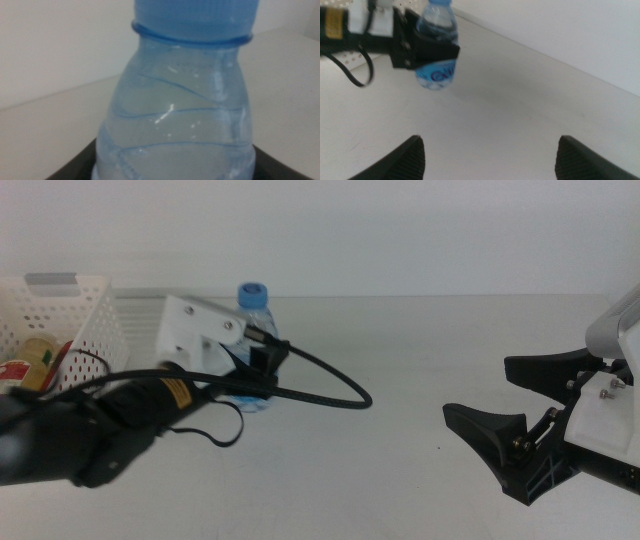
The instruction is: Use arms to grab the bottles and put them into the dustbin to the left of the table.
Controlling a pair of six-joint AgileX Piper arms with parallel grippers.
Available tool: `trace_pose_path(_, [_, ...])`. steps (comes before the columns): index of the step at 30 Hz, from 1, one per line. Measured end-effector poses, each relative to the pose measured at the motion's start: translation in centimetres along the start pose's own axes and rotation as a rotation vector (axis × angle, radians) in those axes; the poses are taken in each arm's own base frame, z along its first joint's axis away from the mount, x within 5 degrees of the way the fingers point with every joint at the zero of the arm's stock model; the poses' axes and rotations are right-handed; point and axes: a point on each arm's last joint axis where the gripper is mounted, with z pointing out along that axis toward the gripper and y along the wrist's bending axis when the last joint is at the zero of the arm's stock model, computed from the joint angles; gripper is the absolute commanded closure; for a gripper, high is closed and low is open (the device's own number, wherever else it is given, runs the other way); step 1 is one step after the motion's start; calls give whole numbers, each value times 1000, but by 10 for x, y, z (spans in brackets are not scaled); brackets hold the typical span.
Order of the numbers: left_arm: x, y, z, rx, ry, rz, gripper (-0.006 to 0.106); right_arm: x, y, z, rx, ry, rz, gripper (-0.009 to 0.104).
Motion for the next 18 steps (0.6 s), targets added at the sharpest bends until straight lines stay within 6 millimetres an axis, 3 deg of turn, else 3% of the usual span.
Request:
trace_pose_path(9, [-51,-4,-55,-106,84,12,105,0,0,0,0,0,0,27])
trace_pose_path(18, [-78,-1,-95,-251,204,-19,105,0,0,0,0,0,0,27])
